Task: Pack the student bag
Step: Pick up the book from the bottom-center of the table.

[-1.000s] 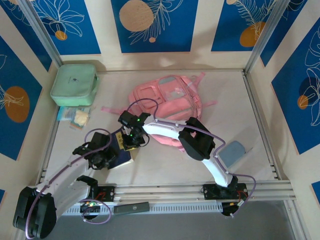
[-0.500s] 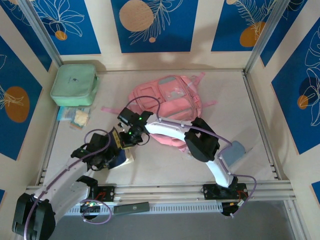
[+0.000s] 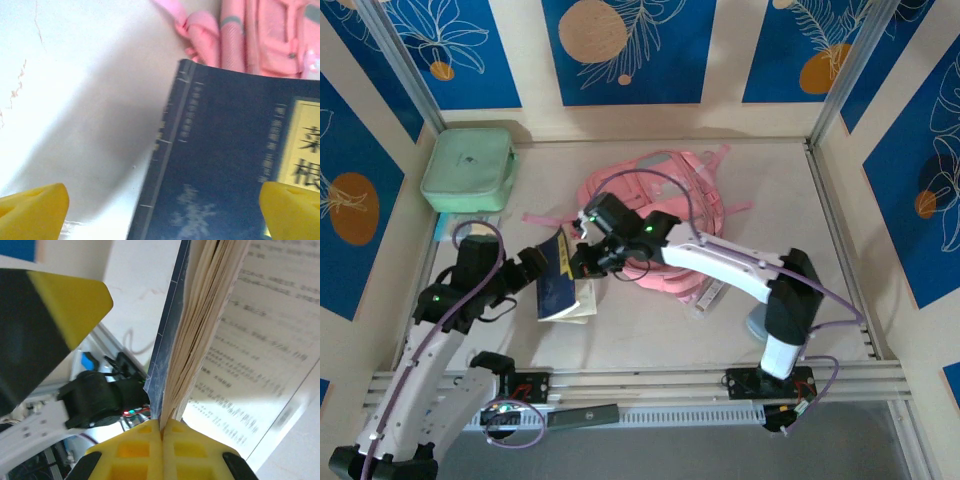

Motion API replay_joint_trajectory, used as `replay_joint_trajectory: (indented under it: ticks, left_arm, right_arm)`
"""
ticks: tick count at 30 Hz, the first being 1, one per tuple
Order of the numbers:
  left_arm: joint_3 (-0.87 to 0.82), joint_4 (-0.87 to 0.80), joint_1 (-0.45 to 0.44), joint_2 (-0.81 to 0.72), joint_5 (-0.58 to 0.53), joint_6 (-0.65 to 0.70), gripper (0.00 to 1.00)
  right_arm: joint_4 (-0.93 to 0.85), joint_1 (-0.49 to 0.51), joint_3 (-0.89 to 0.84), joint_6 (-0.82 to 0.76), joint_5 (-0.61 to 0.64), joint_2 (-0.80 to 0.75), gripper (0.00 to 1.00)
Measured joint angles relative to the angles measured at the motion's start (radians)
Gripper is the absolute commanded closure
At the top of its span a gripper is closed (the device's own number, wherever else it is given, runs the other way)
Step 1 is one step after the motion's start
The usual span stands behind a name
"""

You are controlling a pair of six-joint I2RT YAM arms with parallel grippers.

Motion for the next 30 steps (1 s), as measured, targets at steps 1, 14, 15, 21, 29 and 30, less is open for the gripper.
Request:
replay_joint_trajectory:
  ticks: [1,14,15,21,29,30]
  left_arm:
    - [0.034,-0.009,0.008,0.007,0.014,0.018,0.01]
    - [0.117,0.297,0.019,0.15,0.447,0.082,0.05]
    - [0.106,0.334,0.019,0.167,0.475,0.071,0.05]
    - [0.03,0.593,-0.021,0.285,0.589,-0.018,0.05]
    - [-0.066,0.913,-0.094,0.389,0.601,-0.187,0.0]
    - [-0.079,0.962,-0.106,0.401,0.601,-0.218,0.0]
  right_arm:
    - [0.004,-0.014,-0.007,0.0,-0.003,-0.032,1.0]
    - [0.035,-0.335,-0.111,-0.035,-0.233,-0.295,1.0]
    - [0.04,-0.357,-0.122,-0.037,-0.255,-0.302,1.0]
    - [0.068,-0.444,-0.163,-0.046,-0.364,-0.317,1.0]
    - [0.165,-0.481,-0.186,-0.034,-0.463,-0.328,1.0]
    - [0.181,-0.481,-0.195,-0.03,-0.473,-0.329,1.0]
